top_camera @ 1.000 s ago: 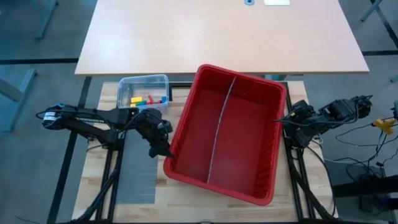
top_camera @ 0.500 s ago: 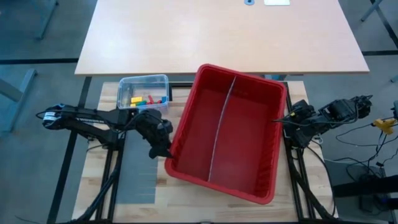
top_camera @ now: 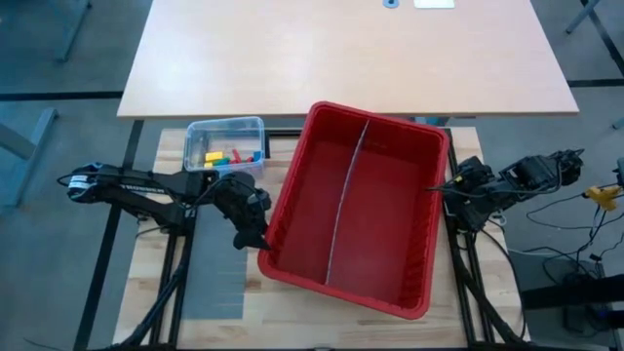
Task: Sort blocks
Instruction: Insert the bin divider into the red bin
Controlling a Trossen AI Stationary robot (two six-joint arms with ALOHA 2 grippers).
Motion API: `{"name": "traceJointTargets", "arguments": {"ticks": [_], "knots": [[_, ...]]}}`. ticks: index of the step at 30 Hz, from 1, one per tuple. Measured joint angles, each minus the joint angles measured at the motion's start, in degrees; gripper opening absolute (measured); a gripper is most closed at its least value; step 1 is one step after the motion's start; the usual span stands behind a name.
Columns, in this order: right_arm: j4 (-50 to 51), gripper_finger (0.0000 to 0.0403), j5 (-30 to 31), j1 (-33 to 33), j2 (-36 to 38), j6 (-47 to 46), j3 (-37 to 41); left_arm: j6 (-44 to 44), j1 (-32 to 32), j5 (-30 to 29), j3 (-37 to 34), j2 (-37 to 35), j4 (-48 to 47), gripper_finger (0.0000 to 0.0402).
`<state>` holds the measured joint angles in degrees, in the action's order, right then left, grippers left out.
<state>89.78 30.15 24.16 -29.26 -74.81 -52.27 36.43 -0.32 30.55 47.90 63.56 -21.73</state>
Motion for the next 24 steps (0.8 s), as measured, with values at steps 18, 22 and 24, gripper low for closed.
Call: {"name": "traceJointTargets", "arguments": {"ticks": [18,22,24], "knots": [[0.13,0.0,-0.09,0.01,-0.02,-0.19,0.0,-11.72,0.04,-9.83,0.12,-2.94,-10.68,0.0314],[0.15,0.0,-0.06,0.0,-0.04,-0.19,0.0,-13.61,0.08,-11.71,0.26,-3.98,-12.32,0.0314],[0.16,0.0,-0.06,0.01,-0.06,-0.19,0.0,-13.81,0.09,-12.5,0.04,-4.66,-11.24,0.0314]]}}
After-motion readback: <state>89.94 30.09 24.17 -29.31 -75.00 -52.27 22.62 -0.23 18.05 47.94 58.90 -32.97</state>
